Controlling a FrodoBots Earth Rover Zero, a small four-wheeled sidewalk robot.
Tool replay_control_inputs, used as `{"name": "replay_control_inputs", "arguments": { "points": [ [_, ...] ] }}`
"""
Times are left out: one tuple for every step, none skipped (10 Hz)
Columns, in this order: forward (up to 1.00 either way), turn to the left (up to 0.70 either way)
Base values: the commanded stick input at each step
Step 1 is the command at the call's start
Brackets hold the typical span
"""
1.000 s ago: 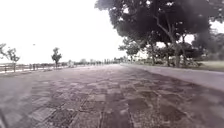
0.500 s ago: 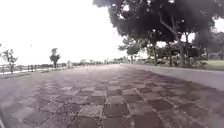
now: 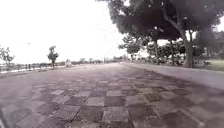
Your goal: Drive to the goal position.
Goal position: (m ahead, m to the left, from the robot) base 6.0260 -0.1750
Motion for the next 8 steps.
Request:
{"name": "replay_control_inputs", "arguments": {
  "points": [
    [1.0, 0.0],
    [1.0, 0.0],
    [1.0, 0.0],
    [1.0, 0.0],
    [1.0, 0.0],
    [1.0, 0.0],
    [1.0, 0.0],
    [1.0, 0.0]
  ]
}}
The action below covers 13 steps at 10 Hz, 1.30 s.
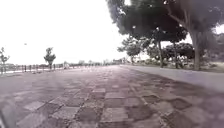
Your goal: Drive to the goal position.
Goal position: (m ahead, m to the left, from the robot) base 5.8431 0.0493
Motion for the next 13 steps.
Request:
{"name": "replay_control_inputs", "arguments": {
  "points": [
    [1.0, 0.0],
    [1.0, 0.0],
    [1.0, 0.0],
    [1.0, 0.0],
    [1.0, 0.0],
    [1.0, 0.0],
    [1.0, 0.0],
    [1.0, 0.0],
    [1.0, 0.0],
    [1.0, 0.0],
    [1.0, 0.0],
    [1.0, 0.0],
    [1.0, 0.0]
  ]
}}
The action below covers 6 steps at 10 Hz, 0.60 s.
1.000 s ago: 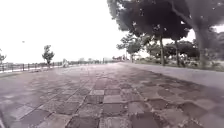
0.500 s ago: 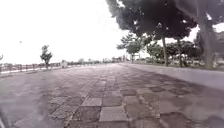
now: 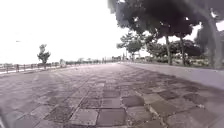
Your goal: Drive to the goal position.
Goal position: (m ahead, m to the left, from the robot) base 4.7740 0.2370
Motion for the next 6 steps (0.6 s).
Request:
{"name": "replay_control_inputs", "arguments": {
  "points": [
    [1.0, 0.0],
    [1.0, 0.0],
    [1.0, 0.0],
    [1.0, 0.0],
    [1.0, 0.0],
    [1.0, 0.0]
  ]
}}
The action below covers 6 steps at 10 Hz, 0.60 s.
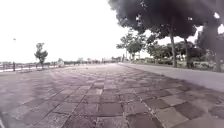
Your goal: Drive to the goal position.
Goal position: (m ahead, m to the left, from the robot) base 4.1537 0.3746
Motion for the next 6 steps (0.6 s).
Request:
{"name": "replay_control_inputs", "arguments": {
  "points": [
    [1.0, 0.0],
    [1.0, 0.0],
    [1.0, 0.0],
    [1.0, 0.0],
    [1.0, 0.0],
    [1.0, 0.0]
  ]
}}
